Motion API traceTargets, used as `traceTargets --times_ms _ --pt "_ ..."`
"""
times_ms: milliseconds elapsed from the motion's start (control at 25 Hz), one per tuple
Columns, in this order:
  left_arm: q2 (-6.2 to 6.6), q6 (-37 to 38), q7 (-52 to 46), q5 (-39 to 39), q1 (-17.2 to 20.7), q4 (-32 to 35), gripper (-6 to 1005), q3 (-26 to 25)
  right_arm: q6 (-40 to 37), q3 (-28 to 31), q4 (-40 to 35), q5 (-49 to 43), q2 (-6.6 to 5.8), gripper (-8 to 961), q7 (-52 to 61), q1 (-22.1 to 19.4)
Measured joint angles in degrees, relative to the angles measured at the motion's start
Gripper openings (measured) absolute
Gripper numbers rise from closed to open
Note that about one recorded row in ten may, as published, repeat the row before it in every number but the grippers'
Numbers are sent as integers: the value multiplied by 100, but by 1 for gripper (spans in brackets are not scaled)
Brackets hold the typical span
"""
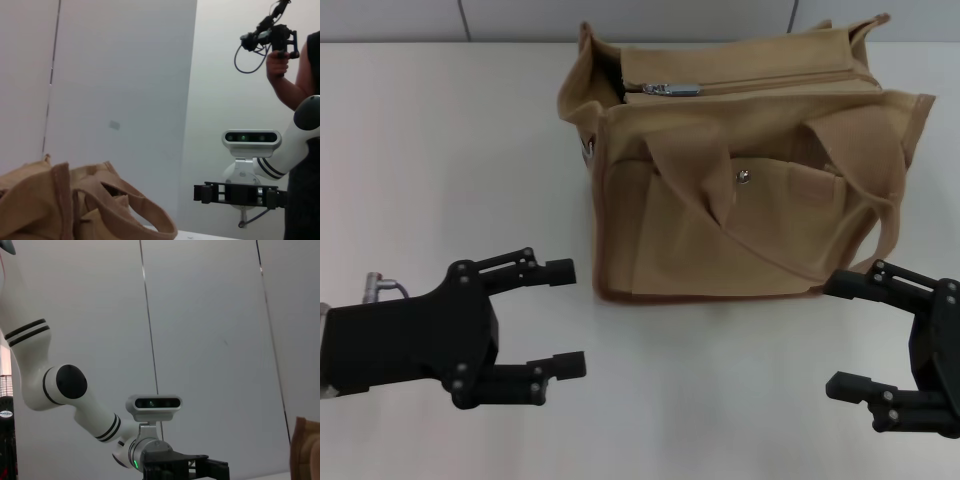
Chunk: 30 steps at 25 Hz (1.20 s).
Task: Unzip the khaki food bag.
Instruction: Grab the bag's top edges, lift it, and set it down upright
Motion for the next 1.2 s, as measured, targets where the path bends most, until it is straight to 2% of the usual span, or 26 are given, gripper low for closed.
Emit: traceTargets --times_ms 40,80,480,680,720,880,1200 --pt "-104 -8 -131 32 -52 166 829 63 0 0 0 0 0 832 0 0" --pt "-130 -11 -169 42 -64 202 830 67 19 -3 6 -1 5 832 1 1" --pt "-173 -18 -191 43 -125 241 835 148 85 -7 13 -3 11 832 4 14" --pt "-305 -550 -133 -188 -137 175 834 -247 332 61 35 51 60 831 4 -9" --pt "-342 -786 -127 -296 -139 83 834 -378 332 61 35 51 60 831 4 -9" --pt "-352 -1416 66 -792 -292 -588 833 -467 461 73 36 61 88 831 4 -10" --pt "-390 -2169 695 -875 -755 -1447 787 -479 489 74 44 107 142 831 4 -9"
